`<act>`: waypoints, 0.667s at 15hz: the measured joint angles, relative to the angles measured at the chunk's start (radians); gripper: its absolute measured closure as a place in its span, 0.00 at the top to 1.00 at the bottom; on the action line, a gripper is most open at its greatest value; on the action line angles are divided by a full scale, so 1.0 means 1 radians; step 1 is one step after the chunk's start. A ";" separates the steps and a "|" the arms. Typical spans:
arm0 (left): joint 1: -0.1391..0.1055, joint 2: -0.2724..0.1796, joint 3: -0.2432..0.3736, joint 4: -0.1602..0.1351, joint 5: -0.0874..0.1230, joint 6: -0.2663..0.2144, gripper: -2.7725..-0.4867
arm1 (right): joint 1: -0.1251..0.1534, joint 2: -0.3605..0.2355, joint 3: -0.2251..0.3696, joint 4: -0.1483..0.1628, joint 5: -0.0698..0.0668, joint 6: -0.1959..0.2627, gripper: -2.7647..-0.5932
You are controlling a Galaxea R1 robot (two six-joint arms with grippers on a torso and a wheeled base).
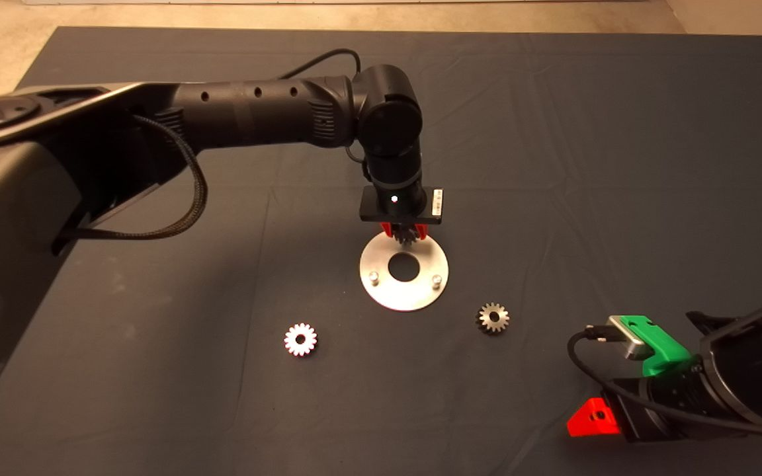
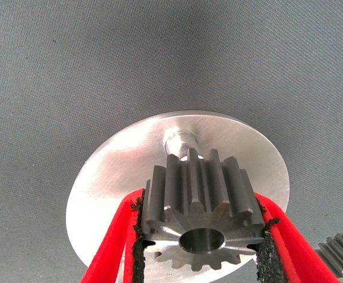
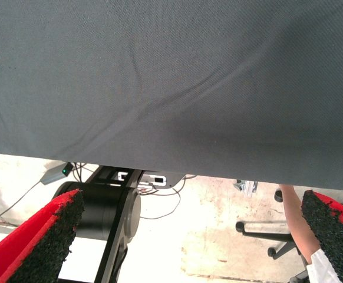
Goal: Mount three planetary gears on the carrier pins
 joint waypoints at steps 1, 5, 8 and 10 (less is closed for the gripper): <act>0.000 0.000 0.000 0.000 0.000 0.000 0.21 | 0.000 0.000 0.000 0.000 0.000 0.000 0.99; 0.000 0.000 -0.002 0.000 0.000 0.005 0.21 | 0.000 0.000 0.000 0.000 0.000 0.000 0.99; 0.000 0.000 -0.002 0.000 -0.009 0.005 0.21 | 0.000 0.000 0.000 0.000 0.000 0.000 0.99; 0.000 0.000 -0.002 0.001 -0.035 0.006 0.21 | 0.000 0.000 0.000 0.000 0.000 0.000 0.99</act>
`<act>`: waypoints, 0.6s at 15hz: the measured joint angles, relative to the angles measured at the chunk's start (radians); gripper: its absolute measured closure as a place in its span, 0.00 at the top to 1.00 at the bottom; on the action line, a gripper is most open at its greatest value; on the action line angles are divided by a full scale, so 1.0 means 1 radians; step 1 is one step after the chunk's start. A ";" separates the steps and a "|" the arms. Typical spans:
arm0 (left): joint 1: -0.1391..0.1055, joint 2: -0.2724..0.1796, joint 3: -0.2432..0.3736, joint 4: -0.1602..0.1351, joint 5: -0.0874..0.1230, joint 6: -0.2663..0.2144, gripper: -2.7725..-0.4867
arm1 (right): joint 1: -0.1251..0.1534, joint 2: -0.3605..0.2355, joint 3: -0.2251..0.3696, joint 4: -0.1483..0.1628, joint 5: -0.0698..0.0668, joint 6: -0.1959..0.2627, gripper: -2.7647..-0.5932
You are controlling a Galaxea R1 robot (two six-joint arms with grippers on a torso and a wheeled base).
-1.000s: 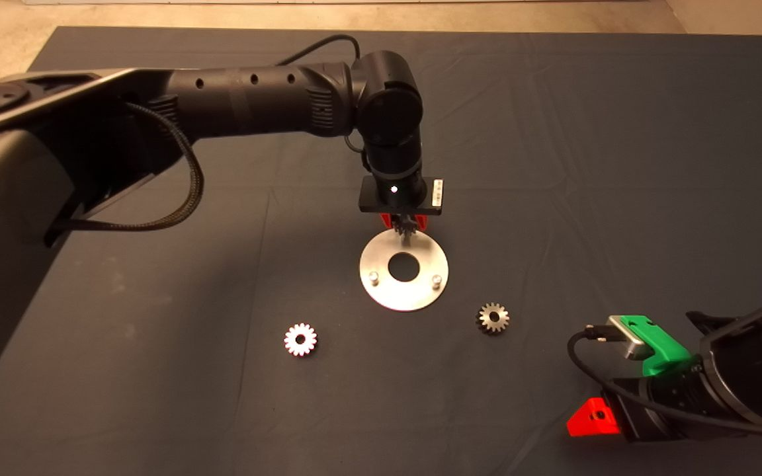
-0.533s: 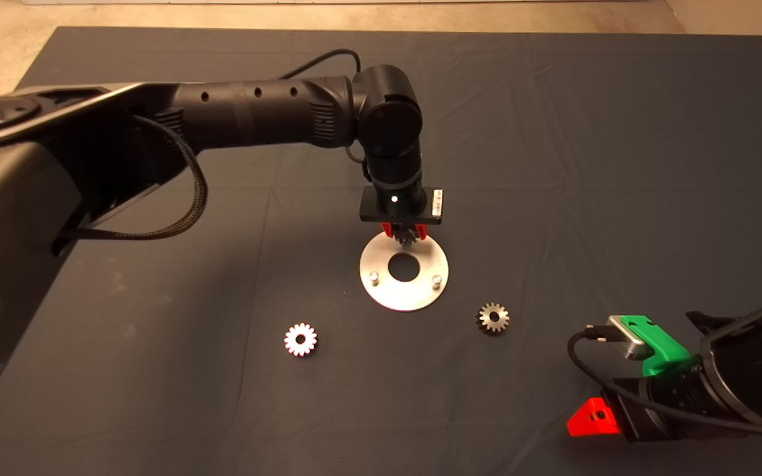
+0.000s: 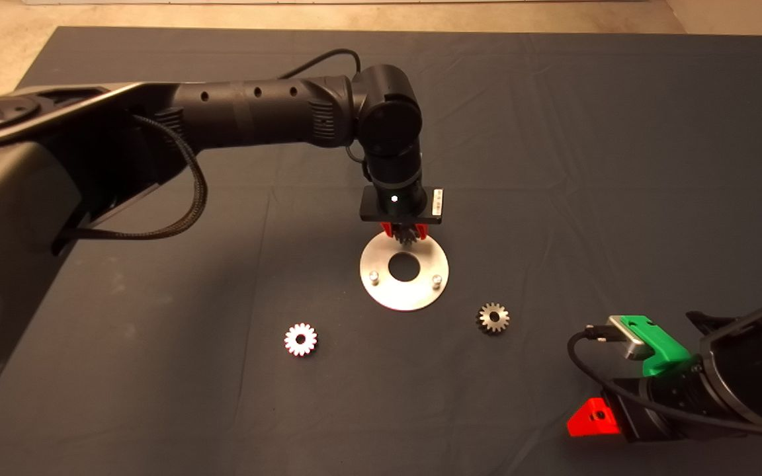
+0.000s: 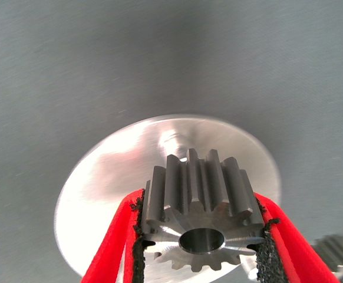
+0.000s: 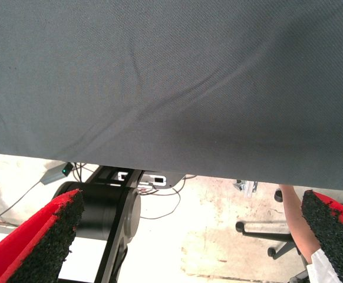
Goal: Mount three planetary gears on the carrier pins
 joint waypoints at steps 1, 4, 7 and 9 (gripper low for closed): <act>0.000 0.000 0.000 0.000 -0.007 0.002 0.21 | 0.000 0.000 0.000 0.000 0.000 0.000 0.99; 0.000 0.000 0.000 0.000 -0.010 0.017 0.21 | 0.000 0.000 0.000 0.000 0.000 0.000 0.99; 0.000 0.000 0.000 0.000 -0.010 0.017 0.21 | 0.000 0.000 0.000 0.000 0.000 0.000 0.99; 0.000 0.000 -0.002 0.002 -0.011 0.017 0.21 | 0.000 0.000 0.000 0.000 0.000 0.000 0.99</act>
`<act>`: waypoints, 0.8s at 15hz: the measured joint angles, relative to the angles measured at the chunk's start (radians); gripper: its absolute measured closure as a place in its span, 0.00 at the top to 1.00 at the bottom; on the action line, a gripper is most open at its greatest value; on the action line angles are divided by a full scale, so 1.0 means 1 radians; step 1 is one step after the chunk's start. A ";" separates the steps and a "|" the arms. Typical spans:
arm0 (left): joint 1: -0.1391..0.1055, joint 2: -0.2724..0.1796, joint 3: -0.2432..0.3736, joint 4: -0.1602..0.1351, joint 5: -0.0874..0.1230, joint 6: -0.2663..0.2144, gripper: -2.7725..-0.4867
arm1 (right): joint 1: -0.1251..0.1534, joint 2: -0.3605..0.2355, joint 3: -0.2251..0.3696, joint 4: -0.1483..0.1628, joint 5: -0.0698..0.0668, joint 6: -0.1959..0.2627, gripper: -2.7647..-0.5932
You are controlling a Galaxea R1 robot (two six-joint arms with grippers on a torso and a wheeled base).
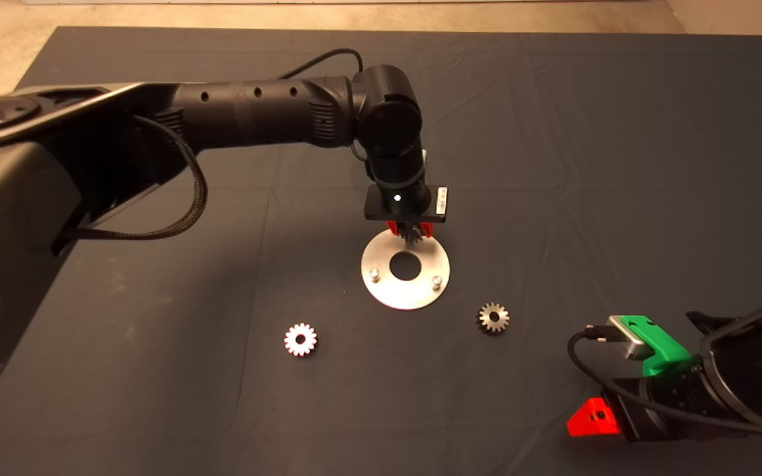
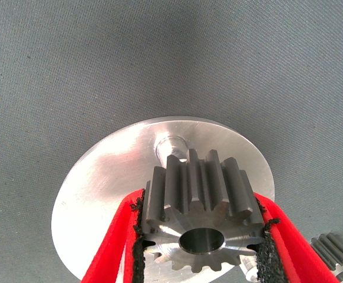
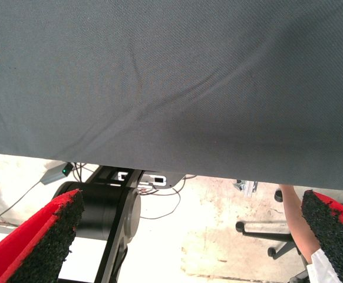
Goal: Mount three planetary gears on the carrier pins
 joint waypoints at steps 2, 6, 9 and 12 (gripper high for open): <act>0.000 0.000 0.000 0.008 0.000 0.000 0.21 | 0.000 0.000 0.000 0.000 0.000 0.000 0.99; 0.000 0.000 0.000 0.014 -0.001 0.001 0.21 | 0.000 0.000 0.000 0.000 0.000 0.000 0.99; 0.000 0.000 0.000 0.020 -0.019 0.004 0.21 | 0.000 0.000 0.000 0.000 0.000 0.000 0.99; 0.000 0.000 -0.004 0.024 -0.033 0.006 0.21 | 0.000 0.000 0.000 0.000 0.000 0.000 0.99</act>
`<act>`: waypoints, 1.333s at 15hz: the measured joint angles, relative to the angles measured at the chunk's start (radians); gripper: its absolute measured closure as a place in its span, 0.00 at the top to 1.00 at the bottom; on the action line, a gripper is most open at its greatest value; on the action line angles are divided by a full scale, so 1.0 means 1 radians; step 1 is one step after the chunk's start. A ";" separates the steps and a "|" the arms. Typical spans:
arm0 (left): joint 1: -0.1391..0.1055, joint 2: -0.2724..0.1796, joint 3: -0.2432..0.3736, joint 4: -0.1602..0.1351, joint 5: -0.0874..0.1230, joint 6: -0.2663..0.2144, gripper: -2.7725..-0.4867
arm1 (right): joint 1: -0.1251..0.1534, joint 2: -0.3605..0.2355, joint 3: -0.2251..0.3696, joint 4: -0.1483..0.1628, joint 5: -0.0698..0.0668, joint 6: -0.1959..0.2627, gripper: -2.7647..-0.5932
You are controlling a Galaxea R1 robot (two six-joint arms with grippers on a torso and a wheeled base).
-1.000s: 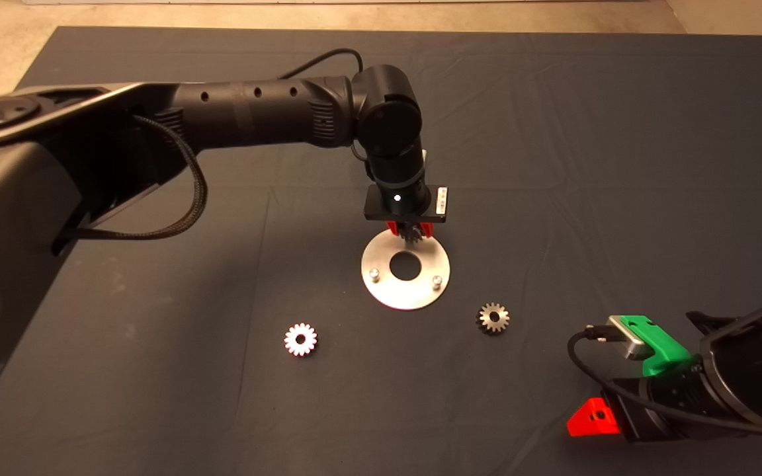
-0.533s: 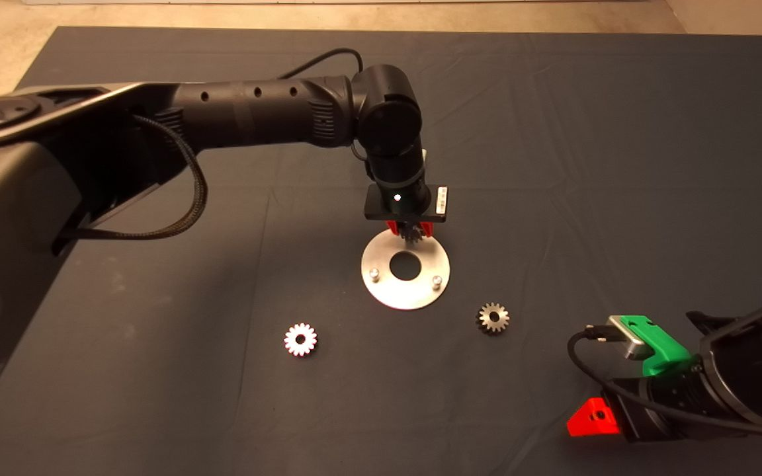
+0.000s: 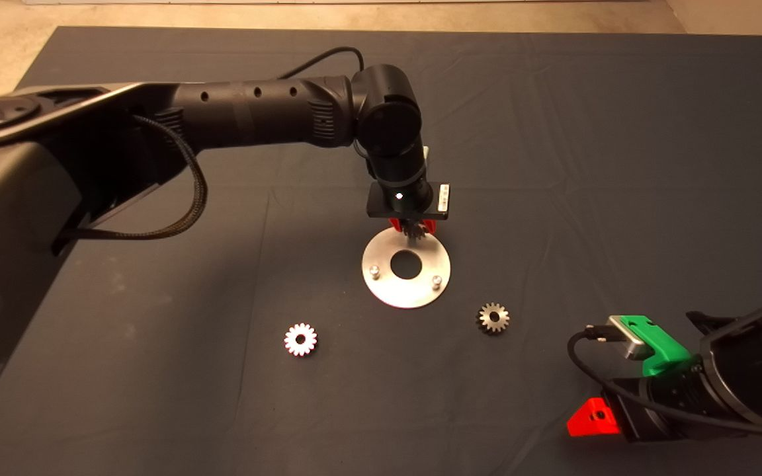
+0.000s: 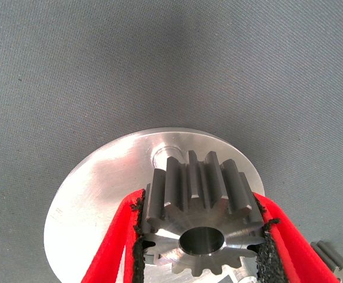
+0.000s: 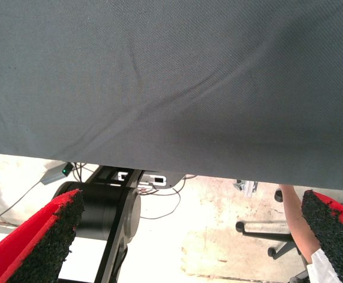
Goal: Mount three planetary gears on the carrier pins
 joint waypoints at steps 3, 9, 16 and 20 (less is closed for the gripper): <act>0.000 0.000 0.000 0.000 -0.007 0.002 0.21 | 0.000 0.000 0.000 0.000 0.000 0.000 0.99; 0.003 0.000 -0.007 0.010 -0.018 0.011 0.21 | 0.000 0.000 0.000 0.000 0.000 0.000 0.99; 0.003 0.001 -0.004 0.053 -0.020 0.011 0.21 | 0.000 0.000 0.000 0.000 0.000 0.000 0.99; 0.005 0.000 -0.002 0.061 -0.020 0.011 0.21 | 0.000 0.000 0.000 0.000 0.000 0.000 0.99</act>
